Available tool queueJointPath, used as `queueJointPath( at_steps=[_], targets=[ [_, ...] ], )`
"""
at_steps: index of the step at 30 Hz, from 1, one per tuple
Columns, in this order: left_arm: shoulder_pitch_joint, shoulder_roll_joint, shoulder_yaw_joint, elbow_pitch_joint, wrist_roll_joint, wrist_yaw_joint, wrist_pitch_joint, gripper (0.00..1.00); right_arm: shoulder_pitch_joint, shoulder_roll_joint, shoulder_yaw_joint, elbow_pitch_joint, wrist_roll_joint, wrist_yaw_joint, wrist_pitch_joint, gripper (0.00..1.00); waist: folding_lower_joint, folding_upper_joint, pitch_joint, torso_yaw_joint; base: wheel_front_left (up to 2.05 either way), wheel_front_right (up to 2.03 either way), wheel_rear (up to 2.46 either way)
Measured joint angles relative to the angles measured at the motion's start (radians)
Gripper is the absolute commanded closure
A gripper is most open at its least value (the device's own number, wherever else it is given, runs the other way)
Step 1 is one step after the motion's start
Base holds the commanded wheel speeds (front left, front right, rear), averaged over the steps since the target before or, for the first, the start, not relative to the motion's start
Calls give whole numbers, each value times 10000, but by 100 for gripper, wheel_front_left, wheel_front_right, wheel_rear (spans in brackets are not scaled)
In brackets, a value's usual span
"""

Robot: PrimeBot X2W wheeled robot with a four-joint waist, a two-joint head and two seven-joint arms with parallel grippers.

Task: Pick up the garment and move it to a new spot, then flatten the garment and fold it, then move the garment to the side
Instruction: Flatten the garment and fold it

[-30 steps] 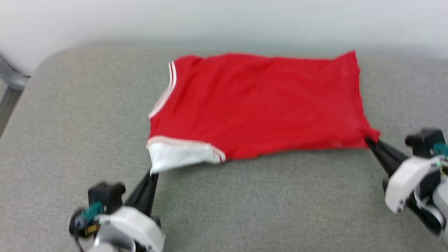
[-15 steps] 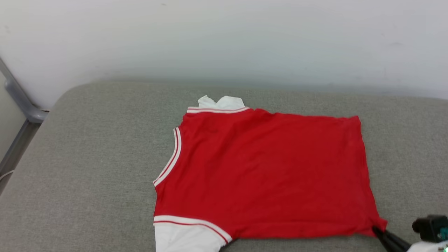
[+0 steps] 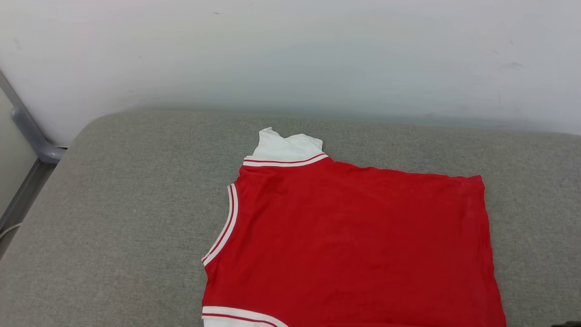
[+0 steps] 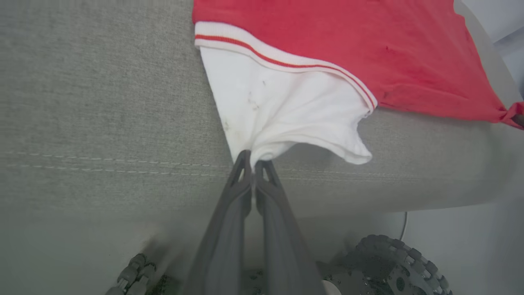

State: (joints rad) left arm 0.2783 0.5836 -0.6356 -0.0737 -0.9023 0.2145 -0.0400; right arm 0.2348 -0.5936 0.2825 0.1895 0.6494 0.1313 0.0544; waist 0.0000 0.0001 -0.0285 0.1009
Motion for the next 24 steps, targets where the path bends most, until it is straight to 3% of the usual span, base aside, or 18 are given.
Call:
queueJointPath(
  at_steps=[10, 24],
  targets=[
    [-1732, 59, 111, 351, 713, -541, -247, 100, -202, 387, -658, -918, -228, 0, 709, 100, 0, 0, 318, -115, 0, 0, 0],
    [-5952, -27, 280, 1657, 1463, -1705, 479, 100, -2268, 481, -830, -1129, 278, -2, 1070, 100, 2, 0, 1435, -487, 0, 0, 0]
  ],
)
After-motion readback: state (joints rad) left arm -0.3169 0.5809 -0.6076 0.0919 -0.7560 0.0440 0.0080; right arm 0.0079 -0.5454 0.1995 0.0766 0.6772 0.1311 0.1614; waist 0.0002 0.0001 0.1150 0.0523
